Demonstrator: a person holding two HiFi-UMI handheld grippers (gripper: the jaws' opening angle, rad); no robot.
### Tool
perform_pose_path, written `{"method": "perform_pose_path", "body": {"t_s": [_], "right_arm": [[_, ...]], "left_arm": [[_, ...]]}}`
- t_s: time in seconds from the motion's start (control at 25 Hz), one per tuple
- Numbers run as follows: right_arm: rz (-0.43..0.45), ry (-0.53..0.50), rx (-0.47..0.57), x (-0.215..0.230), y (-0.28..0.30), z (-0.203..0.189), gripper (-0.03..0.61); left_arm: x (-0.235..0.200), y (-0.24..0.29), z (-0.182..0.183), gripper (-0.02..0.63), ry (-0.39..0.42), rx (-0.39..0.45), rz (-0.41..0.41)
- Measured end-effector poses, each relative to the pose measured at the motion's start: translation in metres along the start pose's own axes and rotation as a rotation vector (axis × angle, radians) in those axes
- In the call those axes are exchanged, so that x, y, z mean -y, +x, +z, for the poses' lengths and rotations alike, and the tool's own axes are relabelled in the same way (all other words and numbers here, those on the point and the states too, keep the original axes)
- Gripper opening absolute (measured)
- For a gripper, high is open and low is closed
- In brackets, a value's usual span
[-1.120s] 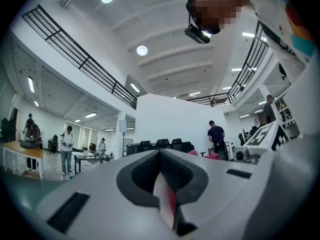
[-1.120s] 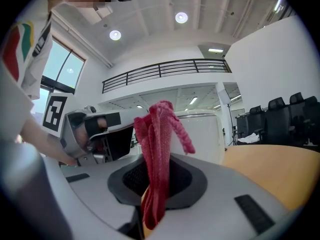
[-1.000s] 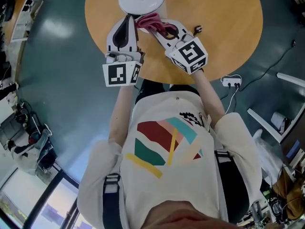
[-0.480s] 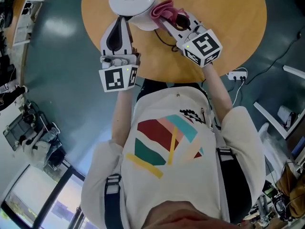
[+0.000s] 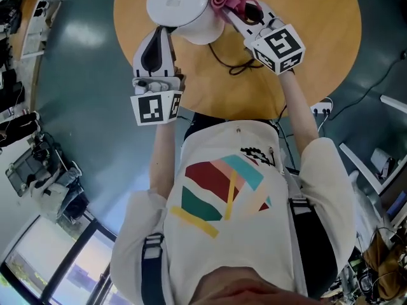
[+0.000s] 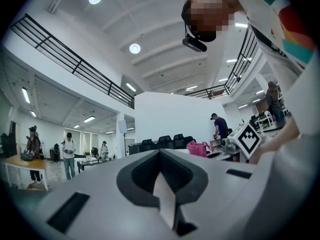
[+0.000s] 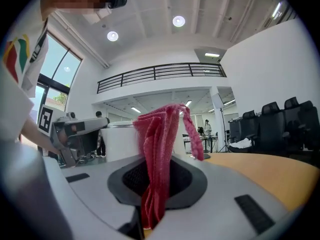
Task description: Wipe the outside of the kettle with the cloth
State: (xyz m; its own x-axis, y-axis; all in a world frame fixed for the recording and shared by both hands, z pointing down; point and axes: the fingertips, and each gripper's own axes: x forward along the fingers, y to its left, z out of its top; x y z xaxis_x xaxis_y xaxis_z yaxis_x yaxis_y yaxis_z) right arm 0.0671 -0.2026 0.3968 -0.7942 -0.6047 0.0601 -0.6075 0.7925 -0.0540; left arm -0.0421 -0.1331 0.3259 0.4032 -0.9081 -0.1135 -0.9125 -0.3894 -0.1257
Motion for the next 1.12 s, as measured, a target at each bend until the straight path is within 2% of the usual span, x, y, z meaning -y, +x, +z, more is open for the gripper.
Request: {"method": "perform_pose_path", "body": {"t_s": [0.16,0.4,0.92,1.0,1.12], "right_arm": [[-0.004,-0.071,-0.035,0.026,0.023,0.000,0.038],[0.055,-0.178,-0.077,0.045,0.066,0.000,0.038],[0.108,-0.190,-0.135,0.040,0.087,0.003,0.038],[0.091,-0.191,-0.142,0.040,0.079,0.004,0.038],[-0.025,-0.147,-0.113,0.051,0.051,0.002,0.038]], "left_arm": [[-0.009,0.008,0.003,0.034,-0.006,0.007,-0.010],[-0.017,0.025,0.002,0.034,-0.036,0.021,-0.034],[-0.027,0.026,0.006,0.034,-0.078,0.029,-0.007],[-0.029,0.023,0.008,0.035,-0.075,0.025,0.004],[-0.028,0.019,0.005,0.035,-0.064,0.010,0.015]]}}
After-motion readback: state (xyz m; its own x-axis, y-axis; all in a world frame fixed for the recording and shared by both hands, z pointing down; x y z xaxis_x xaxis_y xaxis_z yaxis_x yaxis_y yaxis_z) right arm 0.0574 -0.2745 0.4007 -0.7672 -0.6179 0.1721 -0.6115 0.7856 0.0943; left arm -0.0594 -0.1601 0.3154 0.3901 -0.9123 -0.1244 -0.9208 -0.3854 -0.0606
